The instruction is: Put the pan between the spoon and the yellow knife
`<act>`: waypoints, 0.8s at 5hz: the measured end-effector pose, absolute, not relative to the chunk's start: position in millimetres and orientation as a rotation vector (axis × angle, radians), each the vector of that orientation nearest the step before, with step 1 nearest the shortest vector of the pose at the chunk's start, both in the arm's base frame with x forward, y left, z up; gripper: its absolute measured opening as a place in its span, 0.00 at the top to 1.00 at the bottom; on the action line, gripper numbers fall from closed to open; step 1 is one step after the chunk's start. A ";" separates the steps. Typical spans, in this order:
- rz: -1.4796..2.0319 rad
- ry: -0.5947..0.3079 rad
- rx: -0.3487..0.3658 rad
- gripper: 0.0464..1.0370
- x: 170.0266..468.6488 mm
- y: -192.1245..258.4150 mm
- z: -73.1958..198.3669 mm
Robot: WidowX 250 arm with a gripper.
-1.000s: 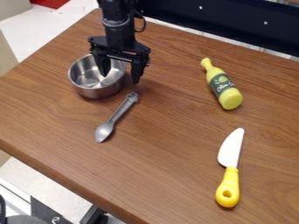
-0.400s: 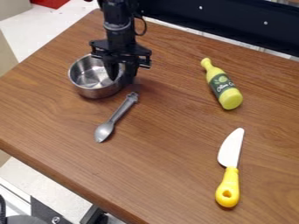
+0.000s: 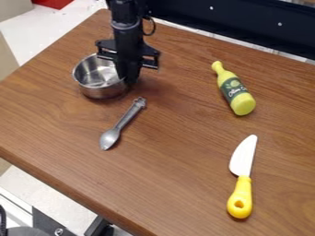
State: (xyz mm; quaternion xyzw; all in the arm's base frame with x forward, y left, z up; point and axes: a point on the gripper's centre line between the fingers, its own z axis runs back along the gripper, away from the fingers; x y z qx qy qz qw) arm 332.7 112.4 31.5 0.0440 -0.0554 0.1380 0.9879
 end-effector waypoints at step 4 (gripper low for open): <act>0.314 -0.116 0.197 0.99 336.8 101.3 75.4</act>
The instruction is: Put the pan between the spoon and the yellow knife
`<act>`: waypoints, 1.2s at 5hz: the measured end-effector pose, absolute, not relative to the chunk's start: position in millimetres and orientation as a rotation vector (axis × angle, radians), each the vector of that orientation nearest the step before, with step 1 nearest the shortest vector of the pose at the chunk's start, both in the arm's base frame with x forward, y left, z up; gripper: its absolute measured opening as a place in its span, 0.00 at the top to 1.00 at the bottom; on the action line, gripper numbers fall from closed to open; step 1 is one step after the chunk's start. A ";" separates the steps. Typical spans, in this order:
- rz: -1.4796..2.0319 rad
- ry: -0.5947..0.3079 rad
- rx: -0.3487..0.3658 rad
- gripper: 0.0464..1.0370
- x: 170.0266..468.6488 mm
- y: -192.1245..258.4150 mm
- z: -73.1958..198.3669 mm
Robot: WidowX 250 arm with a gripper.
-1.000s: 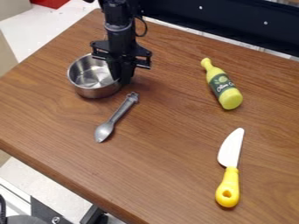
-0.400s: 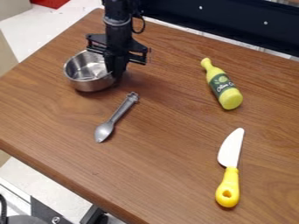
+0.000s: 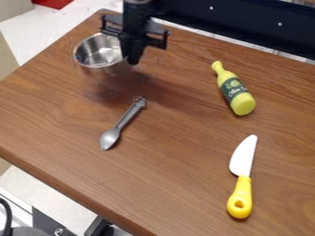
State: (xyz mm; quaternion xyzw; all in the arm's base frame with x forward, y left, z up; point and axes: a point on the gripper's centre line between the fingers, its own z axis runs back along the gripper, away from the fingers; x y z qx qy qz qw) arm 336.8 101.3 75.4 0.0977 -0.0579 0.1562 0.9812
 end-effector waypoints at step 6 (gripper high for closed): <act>0.276 0.067 -0.076 0.99 268.0 -14.6 87.8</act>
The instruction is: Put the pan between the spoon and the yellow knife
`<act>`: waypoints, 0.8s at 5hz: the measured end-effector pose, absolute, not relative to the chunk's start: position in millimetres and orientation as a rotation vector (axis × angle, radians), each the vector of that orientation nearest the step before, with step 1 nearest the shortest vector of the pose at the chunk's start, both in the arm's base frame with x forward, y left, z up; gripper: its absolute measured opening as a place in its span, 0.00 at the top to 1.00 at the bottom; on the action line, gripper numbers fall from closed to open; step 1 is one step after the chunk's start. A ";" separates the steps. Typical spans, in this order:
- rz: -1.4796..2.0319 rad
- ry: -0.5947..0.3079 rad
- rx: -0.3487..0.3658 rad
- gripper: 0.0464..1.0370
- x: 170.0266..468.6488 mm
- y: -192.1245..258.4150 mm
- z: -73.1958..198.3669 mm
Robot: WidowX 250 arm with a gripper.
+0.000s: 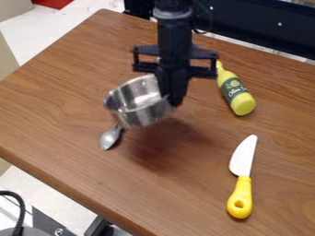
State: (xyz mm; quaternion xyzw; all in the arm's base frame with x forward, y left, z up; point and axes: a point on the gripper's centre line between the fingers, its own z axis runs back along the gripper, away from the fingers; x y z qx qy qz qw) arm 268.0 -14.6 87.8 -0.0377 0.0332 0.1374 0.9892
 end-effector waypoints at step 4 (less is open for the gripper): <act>0.265 -0.057 -0.019 0.99 261.8 -70.8 67.0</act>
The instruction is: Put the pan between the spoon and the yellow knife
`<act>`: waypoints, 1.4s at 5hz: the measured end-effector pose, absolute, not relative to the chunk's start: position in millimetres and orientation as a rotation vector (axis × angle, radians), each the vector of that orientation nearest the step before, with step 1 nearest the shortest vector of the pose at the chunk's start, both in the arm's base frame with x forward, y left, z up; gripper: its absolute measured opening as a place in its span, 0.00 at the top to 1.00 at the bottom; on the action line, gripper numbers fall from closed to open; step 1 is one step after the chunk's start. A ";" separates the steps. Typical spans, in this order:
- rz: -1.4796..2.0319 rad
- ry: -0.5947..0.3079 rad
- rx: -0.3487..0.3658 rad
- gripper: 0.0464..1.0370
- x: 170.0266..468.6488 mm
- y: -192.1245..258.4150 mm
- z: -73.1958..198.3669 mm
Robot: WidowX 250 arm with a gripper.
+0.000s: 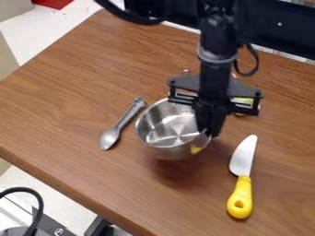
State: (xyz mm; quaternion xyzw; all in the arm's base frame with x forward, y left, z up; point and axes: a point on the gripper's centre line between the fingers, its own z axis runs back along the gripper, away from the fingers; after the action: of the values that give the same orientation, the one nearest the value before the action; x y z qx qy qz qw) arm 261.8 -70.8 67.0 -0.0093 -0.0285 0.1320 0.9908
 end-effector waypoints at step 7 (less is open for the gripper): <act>0.188 -0.069 -0.071 0.97 252.8 -68.5 30.3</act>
State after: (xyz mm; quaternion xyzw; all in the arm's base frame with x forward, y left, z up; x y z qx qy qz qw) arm 252.8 -68.5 30.3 -0.0354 -0.0346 0.0937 0.9944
